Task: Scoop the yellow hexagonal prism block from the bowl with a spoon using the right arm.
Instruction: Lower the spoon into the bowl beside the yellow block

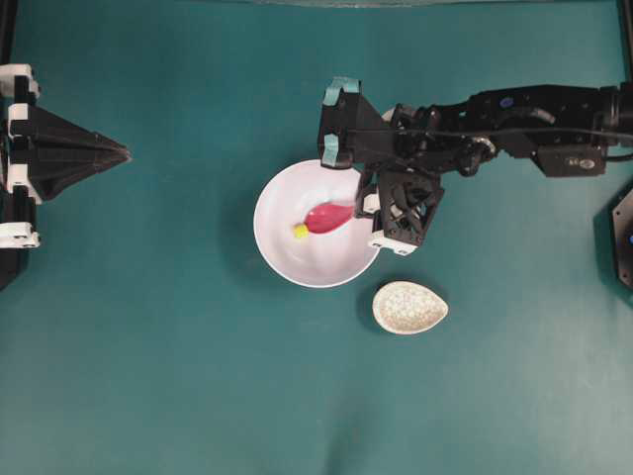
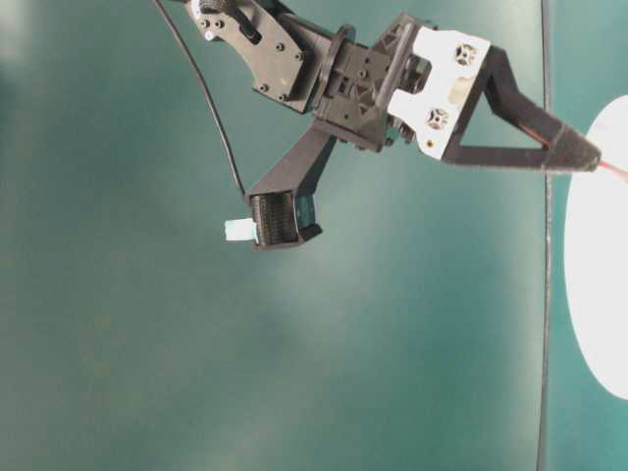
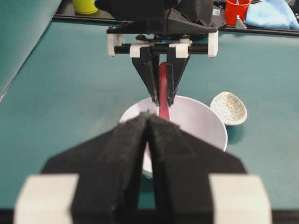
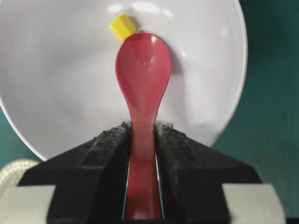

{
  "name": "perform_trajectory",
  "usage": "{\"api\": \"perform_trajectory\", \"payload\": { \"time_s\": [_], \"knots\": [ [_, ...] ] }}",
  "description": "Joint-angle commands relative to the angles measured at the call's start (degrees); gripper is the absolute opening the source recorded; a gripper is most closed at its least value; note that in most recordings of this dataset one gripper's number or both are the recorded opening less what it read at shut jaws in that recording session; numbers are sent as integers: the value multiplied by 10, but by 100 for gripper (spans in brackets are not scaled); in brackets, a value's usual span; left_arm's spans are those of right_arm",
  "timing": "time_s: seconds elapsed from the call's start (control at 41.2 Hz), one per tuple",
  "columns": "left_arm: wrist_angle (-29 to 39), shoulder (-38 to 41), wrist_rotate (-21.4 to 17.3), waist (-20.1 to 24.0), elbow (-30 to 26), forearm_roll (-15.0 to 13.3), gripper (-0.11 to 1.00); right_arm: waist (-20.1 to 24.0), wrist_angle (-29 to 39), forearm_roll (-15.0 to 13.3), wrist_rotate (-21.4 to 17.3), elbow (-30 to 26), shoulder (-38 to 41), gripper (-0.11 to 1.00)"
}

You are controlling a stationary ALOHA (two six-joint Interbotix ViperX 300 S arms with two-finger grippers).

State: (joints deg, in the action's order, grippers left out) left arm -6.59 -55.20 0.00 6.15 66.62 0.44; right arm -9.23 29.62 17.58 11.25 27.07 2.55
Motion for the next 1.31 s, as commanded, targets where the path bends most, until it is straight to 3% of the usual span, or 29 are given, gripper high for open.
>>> {"api": "perform_trajectory", "payload": {
  "time_s": [0.0,0.194,0.364,0.777,0.923,1.069,1.288],
  "knots": [
    [-3,3,-1,2,-17,2,5,3,-23,0,0,-16,-9,24],
    [-3,3,-1,2,-17,2,5,3,-71,-1,4,-18,-9,24],
    [-3,3,-1,2,-17,2,5,3,-69,-4,6,-33,-13,24],
    [-3,3,-1,2,-17,2,5,3,69,-12,-2,-55,-75,24],
    [-3,3,-1,2,-17,2,5,4,123,-10,-25,-55,-83,24],
    [-3,3,-2,2,-17,2,5,8,142,-11,-56,-54,-82,24],
    [-3,3,-2,4,-17,2,5,23,142,-11,-62,-47,-76,24]
  ]
}}
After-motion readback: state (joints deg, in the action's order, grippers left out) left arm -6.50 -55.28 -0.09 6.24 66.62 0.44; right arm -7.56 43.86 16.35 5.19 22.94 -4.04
